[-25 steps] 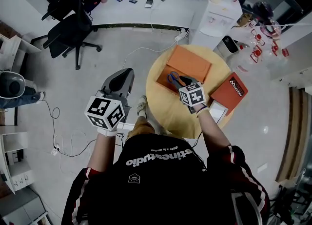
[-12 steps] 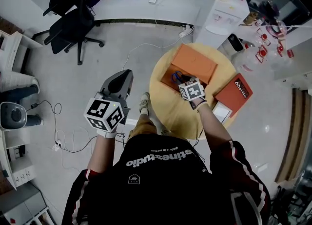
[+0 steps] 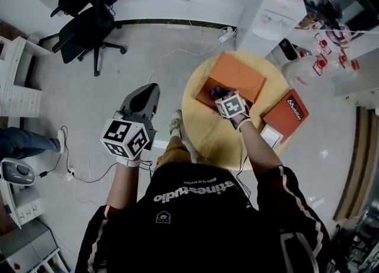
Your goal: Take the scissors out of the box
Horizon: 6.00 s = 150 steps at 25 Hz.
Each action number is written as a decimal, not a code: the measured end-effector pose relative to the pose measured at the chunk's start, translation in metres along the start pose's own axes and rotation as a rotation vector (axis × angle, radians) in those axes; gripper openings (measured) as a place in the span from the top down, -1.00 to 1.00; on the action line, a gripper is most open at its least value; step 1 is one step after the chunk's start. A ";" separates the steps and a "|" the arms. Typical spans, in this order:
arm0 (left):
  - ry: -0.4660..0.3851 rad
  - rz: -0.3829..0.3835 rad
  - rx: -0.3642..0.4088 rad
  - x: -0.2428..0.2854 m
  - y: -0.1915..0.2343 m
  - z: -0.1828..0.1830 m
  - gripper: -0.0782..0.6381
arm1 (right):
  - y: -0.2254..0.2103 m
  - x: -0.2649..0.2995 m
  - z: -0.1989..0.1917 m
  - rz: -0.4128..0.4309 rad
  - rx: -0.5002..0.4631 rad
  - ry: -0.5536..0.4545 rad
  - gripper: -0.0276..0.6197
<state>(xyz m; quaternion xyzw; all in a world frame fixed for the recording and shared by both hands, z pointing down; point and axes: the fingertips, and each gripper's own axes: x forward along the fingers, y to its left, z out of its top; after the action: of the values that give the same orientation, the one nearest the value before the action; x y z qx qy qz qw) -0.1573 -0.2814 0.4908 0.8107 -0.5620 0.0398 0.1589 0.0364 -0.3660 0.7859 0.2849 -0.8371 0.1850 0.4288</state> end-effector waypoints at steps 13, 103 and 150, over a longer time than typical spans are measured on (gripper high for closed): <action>0.015 0.024 -0.020 0.006 0.017 -0.006 0.73 | 0.001 0.022 -0.018 0.028 0.014 0.087 0.51; -0.149 0.014 0.110 -0.066 -0.065 0.046 0.73 | 0.041 -0.322 0.113 -0.180 0.048 -0.804 0.57; -0.252 0.023 0.126 -0.083 -0.073 0.075 0.73 | 0.060 -0.406 0.132 -0.204 0.087 -0.909 0.57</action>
<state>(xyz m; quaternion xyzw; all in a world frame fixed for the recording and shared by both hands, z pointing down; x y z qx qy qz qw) -0.1289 -0.2061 0.3836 0.8112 -0.5831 -0.0254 0.0351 0.1083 -0.2642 0.3734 0.4358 -0.8992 0.0331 0.0225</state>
